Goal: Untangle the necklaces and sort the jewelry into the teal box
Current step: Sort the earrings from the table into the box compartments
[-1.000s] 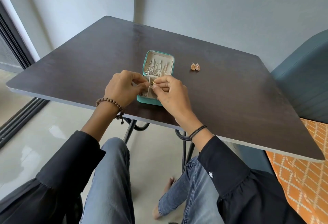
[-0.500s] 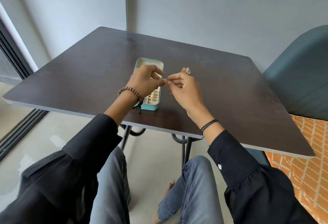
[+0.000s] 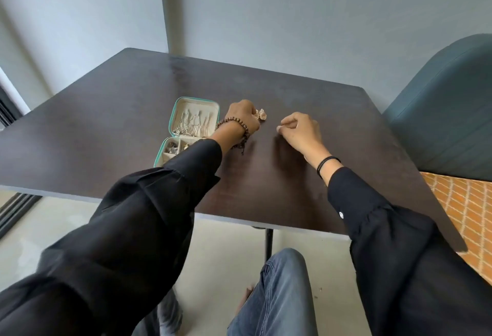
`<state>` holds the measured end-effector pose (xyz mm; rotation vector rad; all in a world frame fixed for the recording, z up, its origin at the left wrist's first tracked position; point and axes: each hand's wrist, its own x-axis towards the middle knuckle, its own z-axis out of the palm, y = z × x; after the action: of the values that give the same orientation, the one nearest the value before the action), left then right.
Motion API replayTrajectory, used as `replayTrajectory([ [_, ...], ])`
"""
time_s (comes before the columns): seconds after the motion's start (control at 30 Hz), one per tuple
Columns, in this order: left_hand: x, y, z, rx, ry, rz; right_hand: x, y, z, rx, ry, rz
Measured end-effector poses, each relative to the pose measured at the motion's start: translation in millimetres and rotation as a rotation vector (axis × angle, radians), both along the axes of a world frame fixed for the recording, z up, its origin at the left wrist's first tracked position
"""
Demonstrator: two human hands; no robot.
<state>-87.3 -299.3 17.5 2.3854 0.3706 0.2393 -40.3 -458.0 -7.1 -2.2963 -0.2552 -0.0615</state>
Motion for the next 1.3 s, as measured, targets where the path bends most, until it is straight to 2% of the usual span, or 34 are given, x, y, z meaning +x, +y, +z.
replayTrajectory([
  [0.1, 18.0, -7.6, -10.8, 0.008, 0.019, 0.057, 18.9, 3.2, -3.1, 0.004, 0.008, 0.033],
  [0.3, 43.2, -9.9, -25.0, -0.056, -0.082, 0.208, 40.7, 26.3, -11.6, 0.167, 0.102, 0.054],
  [0.47, 48.9, -7.2, -35.4, -0.061, -0.142, 0.233, 48.3, 42.2, -13.9, 0.04, 0.088, -0.017],
  [0.67, 40.7, -4.8, -30.2, -0.101, -0.113, 0.242, 47.8, 41.1, -18.0, 0.006, 0.064, 0.0],
  [0.83, 31.8, -9.0, -25.6, -0.185, -0.061, 0.241, 42.4, 29.3, -18.7, 0.144, 0.086, 0.085],
  [1.13, 3.2, -21.0, -21.5, -0.415, 0.065, 0.251, 4.8, 8.9, -18.8, 0.323, 0.15, 0.076],
  [1.3, -25.8, -30.3, -27.0, -0.465, 0.003, 0.146, -28.4, -11.4, -12.9, 0.419, 0.187, 0.049],
])
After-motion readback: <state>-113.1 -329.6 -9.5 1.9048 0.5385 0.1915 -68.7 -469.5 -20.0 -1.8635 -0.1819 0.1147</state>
